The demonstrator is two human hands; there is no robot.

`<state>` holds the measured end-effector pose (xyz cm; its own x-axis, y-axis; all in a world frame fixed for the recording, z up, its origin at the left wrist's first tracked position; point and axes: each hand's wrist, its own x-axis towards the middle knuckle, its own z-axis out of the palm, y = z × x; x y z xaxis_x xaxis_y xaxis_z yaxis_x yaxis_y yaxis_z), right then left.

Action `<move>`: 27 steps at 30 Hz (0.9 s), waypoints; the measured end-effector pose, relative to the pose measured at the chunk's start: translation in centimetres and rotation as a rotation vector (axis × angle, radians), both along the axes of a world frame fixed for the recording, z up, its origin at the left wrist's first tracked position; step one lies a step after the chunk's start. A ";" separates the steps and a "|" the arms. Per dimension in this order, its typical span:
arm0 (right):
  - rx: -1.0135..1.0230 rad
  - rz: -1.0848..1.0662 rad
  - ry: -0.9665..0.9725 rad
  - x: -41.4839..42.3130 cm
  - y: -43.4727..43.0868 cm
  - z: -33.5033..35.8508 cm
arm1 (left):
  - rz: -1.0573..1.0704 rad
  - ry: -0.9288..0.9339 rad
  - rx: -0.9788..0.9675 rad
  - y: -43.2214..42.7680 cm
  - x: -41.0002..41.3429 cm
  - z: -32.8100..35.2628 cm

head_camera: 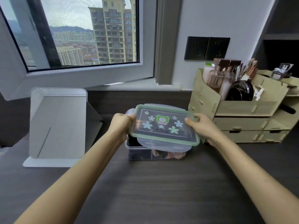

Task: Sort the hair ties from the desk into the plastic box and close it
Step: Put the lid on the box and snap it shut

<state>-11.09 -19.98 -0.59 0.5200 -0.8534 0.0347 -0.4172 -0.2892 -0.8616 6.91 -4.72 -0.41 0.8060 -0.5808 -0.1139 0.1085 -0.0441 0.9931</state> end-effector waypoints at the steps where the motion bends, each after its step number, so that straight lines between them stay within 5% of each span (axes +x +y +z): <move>1: 0.018 0.005 0.013 0.3 -0.2 -0.6 | 0.001 -0.030 0.054 -0.1 0.4 -0.3; 6: 0.122 0.037 0.069 1.5 -0.8 -2.4 | 0.022 -0.326 0.384 0.5 2.3 -1.5; 14: 0.083 0.091 0.074 2.8 -0.9 -3.0 | -0.082 -0.086 0.395 1.7 3.2 -2.5; 27: 0.178 0.113 0.036 3.0 -1.7 -3.2 | -0.076 0.051 0.316 2.2 3.3 -3.2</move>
<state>-8.12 -21.70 -3.83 0.6110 -0.7806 -0.1318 -0.4224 -0.1807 -0.8882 10.21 -2.51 -3.63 0.7501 -0.5687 -0.3375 0.1426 -0.3592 0.9223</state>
